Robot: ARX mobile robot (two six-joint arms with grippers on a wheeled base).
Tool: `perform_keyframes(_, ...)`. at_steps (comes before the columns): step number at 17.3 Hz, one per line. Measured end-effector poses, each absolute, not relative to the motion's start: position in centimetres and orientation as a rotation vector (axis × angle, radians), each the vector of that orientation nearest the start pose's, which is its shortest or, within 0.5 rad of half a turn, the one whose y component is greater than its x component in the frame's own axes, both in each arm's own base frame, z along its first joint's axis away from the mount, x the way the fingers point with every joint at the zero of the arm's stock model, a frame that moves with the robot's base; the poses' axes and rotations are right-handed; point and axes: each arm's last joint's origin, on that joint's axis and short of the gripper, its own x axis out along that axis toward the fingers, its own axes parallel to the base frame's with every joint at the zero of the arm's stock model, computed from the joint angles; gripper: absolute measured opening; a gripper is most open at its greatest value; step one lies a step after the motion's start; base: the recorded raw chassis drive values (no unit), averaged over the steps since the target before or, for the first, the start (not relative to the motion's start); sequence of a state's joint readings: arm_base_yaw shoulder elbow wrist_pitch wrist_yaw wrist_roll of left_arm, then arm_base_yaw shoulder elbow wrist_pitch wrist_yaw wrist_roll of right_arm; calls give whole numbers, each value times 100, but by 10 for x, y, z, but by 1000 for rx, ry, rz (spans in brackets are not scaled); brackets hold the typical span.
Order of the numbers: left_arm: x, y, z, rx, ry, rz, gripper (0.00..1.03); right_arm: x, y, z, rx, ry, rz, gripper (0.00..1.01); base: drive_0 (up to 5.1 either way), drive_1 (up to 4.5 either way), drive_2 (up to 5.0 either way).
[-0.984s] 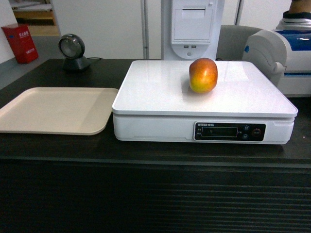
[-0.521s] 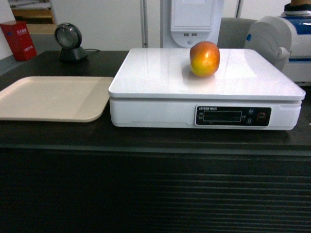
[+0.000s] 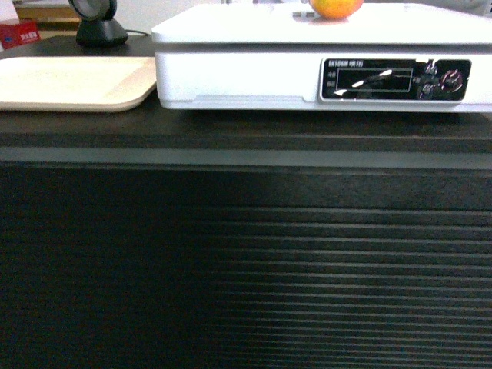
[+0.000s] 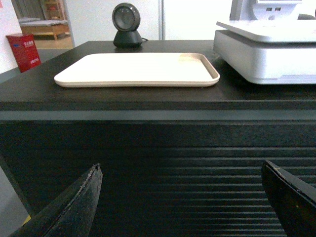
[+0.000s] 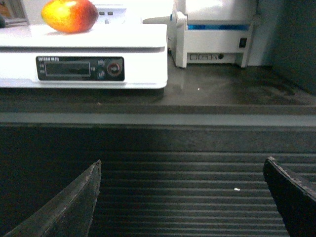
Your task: Place dark red mango on scale at checkout
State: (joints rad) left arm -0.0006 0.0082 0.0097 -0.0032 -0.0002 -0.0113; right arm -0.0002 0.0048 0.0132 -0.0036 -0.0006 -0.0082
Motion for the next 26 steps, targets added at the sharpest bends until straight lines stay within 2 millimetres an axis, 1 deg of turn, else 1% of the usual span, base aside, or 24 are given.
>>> perform_keyframes(26, 98, 0, 166, -10, 4, -1, 98, 97, 0, 167, -8, -3, 0, 98, 0, 0, 0)
